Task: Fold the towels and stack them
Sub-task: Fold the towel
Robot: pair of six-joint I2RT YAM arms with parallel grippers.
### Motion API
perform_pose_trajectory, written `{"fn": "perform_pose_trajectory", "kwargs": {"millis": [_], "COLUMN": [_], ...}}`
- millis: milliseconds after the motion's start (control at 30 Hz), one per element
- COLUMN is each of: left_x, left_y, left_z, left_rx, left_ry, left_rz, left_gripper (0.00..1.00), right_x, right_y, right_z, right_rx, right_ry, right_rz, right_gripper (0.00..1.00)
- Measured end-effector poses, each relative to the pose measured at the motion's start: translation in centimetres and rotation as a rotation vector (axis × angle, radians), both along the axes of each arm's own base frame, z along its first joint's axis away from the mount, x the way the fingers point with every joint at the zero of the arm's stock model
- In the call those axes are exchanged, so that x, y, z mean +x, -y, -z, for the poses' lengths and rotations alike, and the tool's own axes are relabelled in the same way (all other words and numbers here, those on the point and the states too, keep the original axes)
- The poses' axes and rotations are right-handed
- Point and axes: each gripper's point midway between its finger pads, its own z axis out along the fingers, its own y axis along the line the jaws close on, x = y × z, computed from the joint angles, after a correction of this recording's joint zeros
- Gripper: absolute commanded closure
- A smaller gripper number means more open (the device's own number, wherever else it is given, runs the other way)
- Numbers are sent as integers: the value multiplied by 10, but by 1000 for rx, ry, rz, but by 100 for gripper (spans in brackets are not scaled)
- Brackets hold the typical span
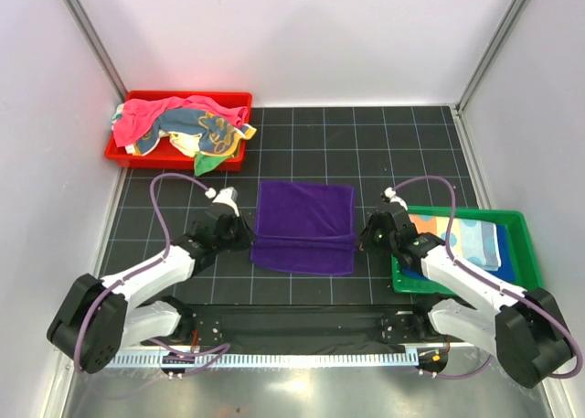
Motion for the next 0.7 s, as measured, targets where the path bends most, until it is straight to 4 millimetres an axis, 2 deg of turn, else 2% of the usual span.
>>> {"fn": "perform_pose_trajectory", "kwargs": {"millis": [200, 400, 467, 700], "left_x": [-5, -9, -10, -18], "left_y": [0, 1, 1, -2], "left_z": [12, 16, 16, 2], "left_rx": [0, 2, 0, -21], "left_ry": [-19, -24, -24, -3], "left_rz": [-3, 7, 11, 14], "left_gripper": [92, 75, 70, 72], "right_x": [-6, -9, -12, -18], "right_y": [-2, -1, 0, 1], "right_z": [13, 18, 19, 1], "right_rx": [1, 0, -1, 30], "right_ry": [-28, -31, -31, 14], "right_rz": [-4, -8, -9, -19], "right_gripper": [89, 73, 71, 64]}}
